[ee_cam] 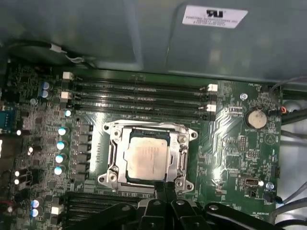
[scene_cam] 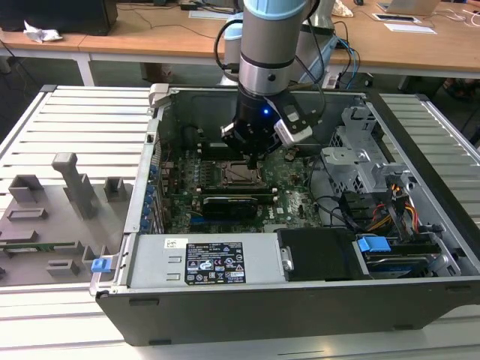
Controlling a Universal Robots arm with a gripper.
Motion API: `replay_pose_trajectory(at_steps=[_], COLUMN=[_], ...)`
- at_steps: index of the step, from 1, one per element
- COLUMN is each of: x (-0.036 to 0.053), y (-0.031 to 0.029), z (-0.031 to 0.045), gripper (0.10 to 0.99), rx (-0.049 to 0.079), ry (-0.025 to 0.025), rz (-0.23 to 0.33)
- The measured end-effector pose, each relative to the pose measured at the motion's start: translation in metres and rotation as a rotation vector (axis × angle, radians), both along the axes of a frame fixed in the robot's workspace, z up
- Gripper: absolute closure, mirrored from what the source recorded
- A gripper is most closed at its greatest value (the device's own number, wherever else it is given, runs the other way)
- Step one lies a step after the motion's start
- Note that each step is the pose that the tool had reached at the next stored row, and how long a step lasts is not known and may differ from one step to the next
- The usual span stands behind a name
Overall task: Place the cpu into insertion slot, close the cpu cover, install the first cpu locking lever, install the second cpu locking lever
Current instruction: 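Install the second cpu locking lever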
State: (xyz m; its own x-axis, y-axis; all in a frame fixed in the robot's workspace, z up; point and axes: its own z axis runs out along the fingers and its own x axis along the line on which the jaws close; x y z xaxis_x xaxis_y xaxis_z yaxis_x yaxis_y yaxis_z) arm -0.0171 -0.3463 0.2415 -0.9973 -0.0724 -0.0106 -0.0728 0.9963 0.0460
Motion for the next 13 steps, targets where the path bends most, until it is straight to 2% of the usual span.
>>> replay_pose_trajectory(at_steps=[1, 3, 5, 8, 13], x=[0.0000, 0.0000, -0.0009, -0.0123, -0.0243], y=[-0.0011, -0.0090, -0.0127, -0.0146, -0.0198], z=[-0.0015, -0.0034, -0.0037, -0.0039, -0.0044], gripper=[0.980, 0.980, 0.980, 0.980, 0.980], rx=[0.000, 0.000, 0.001, 0.001, 0.000], ry=[0.0004, 0.0007, 0.0006, 0.0006, 0.0006], rz=[0.007, 0.012, 0.012, 0.012, 0.012])
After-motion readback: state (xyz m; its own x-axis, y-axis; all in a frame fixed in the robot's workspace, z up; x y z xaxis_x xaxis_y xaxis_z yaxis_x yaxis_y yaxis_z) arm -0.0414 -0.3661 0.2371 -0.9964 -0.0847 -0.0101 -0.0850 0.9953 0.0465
